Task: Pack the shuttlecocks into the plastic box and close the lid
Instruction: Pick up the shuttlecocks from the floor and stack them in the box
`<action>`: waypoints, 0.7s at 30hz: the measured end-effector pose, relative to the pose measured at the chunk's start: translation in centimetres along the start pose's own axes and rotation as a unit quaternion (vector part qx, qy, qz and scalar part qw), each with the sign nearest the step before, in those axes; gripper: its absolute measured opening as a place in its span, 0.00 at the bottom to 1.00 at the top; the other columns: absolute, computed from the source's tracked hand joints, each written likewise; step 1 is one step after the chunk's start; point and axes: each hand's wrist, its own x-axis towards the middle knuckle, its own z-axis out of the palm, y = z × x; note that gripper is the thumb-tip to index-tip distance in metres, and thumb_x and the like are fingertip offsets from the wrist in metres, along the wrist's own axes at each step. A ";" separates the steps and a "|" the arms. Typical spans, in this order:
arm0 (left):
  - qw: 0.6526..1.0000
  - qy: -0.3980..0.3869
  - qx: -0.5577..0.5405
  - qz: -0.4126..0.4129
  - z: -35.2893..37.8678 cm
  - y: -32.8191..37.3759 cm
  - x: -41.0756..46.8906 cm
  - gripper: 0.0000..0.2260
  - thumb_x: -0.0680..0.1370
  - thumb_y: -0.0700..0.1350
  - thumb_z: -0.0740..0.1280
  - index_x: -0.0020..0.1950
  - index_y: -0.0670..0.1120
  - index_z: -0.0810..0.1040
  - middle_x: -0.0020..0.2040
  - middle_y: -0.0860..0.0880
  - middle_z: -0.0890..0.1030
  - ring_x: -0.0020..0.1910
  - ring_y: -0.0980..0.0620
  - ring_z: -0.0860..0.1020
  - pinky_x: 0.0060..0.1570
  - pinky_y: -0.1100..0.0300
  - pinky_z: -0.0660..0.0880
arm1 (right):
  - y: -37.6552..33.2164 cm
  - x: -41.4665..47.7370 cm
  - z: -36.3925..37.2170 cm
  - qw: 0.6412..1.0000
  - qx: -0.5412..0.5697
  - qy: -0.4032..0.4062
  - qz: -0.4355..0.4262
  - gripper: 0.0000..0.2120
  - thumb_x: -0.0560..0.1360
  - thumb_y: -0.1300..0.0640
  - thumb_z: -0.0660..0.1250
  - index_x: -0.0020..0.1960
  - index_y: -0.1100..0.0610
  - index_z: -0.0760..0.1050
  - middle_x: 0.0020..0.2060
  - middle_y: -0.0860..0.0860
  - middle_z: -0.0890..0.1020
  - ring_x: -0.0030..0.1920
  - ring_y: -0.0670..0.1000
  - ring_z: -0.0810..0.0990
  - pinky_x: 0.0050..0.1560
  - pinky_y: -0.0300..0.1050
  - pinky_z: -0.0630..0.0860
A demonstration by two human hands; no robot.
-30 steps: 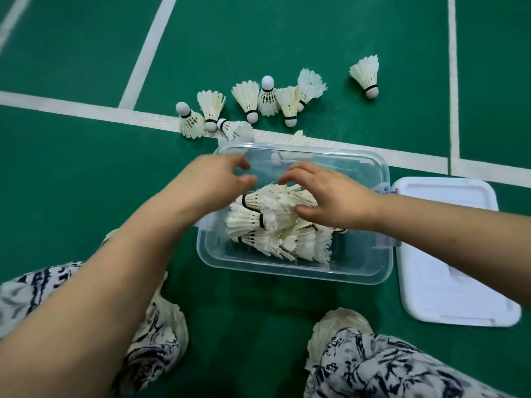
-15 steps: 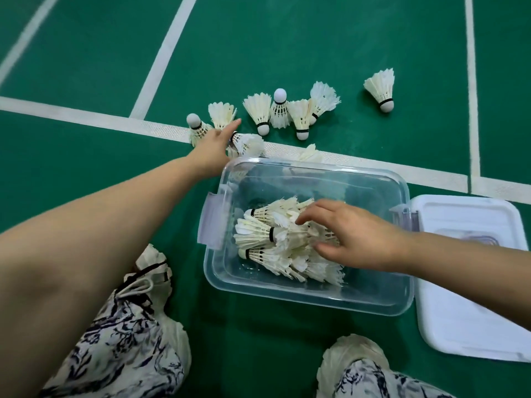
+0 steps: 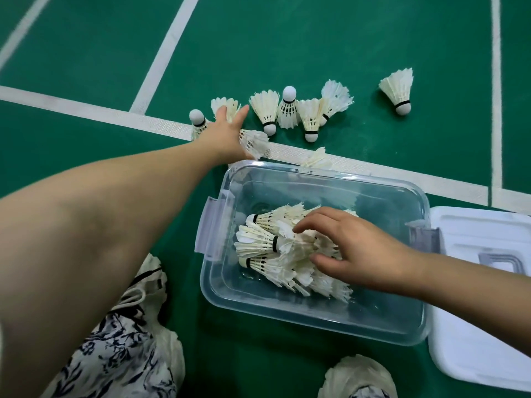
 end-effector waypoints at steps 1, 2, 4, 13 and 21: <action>1.000 0.002 -0.001 -0.005 -0.1 -0.1 0.0 0.48 0.66 0.57 0.73 0.74 0.58 0.43 0.76 0.42 0.43 0.67 0.38 0.67 0.62 0.50 0.67 | -0.1 -0.1 0.0 1.000 0.003 0.002 -0.001 0.19 0.74 0.53 0.64 0.63 0.45 0.68 0.59 0.42 0.72 0.59 0.41 0.70 0.60 0.36 0.67; 1.000 0.002 -0.004 -0.007 -0.1 -0.1 0.1 0.48 0.65 0.57 0.73 0.74 0.58 0.43 0.76 0.42 0.40 0.67 0.39 0.68 0.62 0.51 0.67 | -0.1 -0.1 0.0 1.000 0.007 0.003 -0.001 0.19 0.73 0.53 0.64 0.63 0.45 0.68 0.59 0.42 0.72 0.60 0.41 0.70 0.60 0.36 0.67; 1.000 -0.009 -0.008 -0.008 -0.4 -0.2 0.4 0.50 0.64 0.56 0.74 0.73 0.59 0.41 0.75 0.42 0.37 0.66 0.40 0.69 0.62 0.52 0.67 | -0.2 -0.3 0.0 1.000 0.012 0.006 -0.001 0.19 0.73 0.54 0.64 0.63 0.46 0.69 0.59 0.42 0.72 0.59 0.42 0.70 0.60 0.36 0.67; 0.996 -0.086 0.036 0.002 -2.0 -0.6 2.5 0.44 0.62 0.56 0.77 0.72 0.56 0.56 0.75 0.43 0.43 0.64 0.36 0.69 0.62 0.47 0.71 | 0.0 -1.4 0.4 1.000 0.026 -0.004 0.000 0.18 0.74 0.51 0.63 0.63 0.45 0.68 0.59 0.41 0.72 0.62 0.40 0.68 0.61 0.33 0.63; 0.993 -0.107 0.046 0.000 -2.0 -0.8 3.5 0.48 0.58 0.60 0.77 0.72 0.58 0.53 0.75 0.42 0.40 0.72 0.36 0.57 0.71 0.45 0.59 | 0.6 -0.9 0.9 0.999 0.045 0.001 0.000 0.17 0.73 0.53 0.63 0.62 0.45 0.70 0.56 0.42 0.74 0.59 0.41 0.69 0.61 0.36 0.65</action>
